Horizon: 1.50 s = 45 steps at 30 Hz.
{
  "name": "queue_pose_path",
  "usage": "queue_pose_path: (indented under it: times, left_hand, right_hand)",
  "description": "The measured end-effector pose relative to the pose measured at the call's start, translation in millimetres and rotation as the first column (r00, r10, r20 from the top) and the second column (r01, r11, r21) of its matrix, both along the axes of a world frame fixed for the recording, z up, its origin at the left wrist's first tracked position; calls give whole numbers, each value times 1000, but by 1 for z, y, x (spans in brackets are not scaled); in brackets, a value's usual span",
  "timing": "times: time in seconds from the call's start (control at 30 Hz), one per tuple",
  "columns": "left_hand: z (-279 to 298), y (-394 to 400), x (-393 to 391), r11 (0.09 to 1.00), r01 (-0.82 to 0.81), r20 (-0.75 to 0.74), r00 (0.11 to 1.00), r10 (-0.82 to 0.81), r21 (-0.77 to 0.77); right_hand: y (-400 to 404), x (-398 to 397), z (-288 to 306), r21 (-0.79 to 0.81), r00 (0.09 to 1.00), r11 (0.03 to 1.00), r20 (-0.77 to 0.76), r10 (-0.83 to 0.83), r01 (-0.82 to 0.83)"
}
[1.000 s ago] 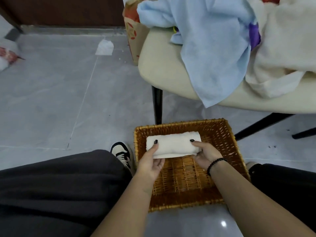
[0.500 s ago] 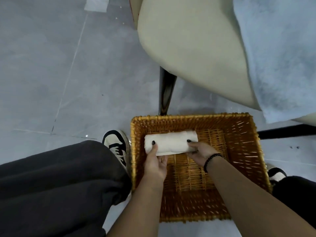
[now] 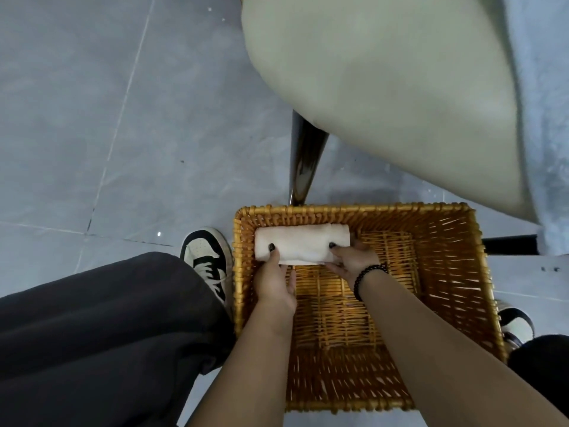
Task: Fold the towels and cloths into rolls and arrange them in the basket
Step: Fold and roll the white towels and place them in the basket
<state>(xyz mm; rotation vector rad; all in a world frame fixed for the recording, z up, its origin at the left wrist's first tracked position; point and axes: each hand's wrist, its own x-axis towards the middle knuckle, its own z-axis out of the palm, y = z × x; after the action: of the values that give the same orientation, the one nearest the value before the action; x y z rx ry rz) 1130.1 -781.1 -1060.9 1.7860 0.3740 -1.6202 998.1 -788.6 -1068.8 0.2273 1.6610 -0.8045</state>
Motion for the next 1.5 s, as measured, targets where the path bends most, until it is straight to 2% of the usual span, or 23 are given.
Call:
queue_pose_path:
  times: [0.17,0.27,0.47,0.8,0.93,1.0,1.17,1.33,1.5]
  left_hand:
    - [-5,-2,0,985,165,98,981,-168,44]
    - [-8,-8,4,966,234,102,964,-245,113]
    - [-3,-5,-1,940,323,148,930,-338,113]
    - [37,10,-2,898,435,115,891,-439,62]
    - [67,14,-4,863,504,95,861,-499,-38]
    - [84,18,-7,831,546,86,838,-539,-106]
    - [130,35,-19,691,686,136,725,-675,-230]
    - [172,47,-21,460,861,308,507,-805,-217]
    - [226,46,-14,170,964,535,256,-805,-205]
  right_hand:
    - [6,-2,-3,34,993,995,-69,94,-92]
    - [4,-2,-4,63,975,983,-133,180,-173]
    - [9,3,-5,122,874,935,-334,354,-332]
    - [19,12,24,73,917,955,-267,296,-287]
    - [30,9,51,37,879,926,-301,370,-377]
    - [39,7,75,-5,885,928,-301,355,-373]
    - [65,1,129,-147,898,913,-296,326,-380]
    - [89,-10,184,-180,802,839,-448,395,-513]
    - [104,-29,239,-192,688,746,-577,440,-638]
